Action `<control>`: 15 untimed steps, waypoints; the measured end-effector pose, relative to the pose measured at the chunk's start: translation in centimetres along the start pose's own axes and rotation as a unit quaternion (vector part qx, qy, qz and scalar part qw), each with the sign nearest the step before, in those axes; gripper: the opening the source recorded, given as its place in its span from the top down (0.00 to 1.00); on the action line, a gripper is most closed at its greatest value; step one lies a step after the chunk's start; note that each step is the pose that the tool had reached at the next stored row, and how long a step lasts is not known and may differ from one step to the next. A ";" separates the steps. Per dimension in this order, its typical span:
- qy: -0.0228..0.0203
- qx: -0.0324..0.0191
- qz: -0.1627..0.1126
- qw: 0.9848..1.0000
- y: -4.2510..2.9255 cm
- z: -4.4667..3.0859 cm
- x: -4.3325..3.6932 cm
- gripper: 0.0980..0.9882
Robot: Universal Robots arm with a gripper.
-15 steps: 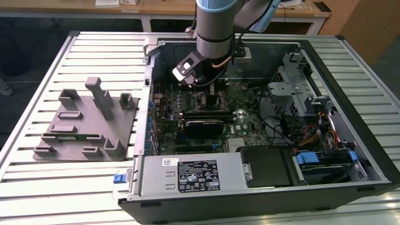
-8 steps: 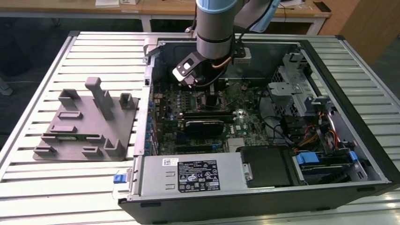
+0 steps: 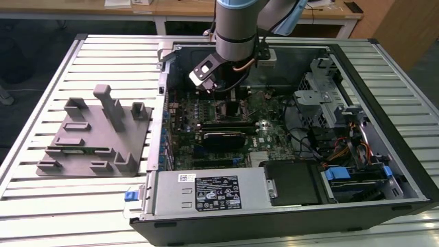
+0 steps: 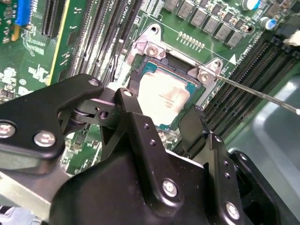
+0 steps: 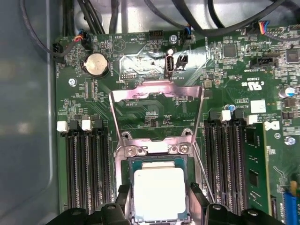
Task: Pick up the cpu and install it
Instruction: 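Place the cpu into insertion slot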
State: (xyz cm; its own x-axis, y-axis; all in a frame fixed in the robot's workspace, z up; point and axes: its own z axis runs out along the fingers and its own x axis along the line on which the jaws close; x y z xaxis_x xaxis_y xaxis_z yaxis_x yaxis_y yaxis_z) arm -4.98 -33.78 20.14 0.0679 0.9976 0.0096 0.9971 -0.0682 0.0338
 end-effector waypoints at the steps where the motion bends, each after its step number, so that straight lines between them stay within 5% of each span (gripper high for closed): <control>1: 0.000 0.000 0.000 1.000 0.00 -0.06 0.01 0.43; 7: 0.000 0.000 0.000 1.000 0.01 -0.07 0.00 0.44; 15: 0.000 0.000 0.000 1.000 0.00 -0.08 0.00 0.78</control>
State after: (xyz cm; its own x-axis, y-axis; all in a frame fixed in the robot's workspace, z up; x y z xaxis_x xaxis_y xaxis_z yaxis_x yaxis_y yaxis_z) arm -4.98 -33.78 20.22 0.0679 0.9976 0.0096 0.9971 -0.0682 0.0337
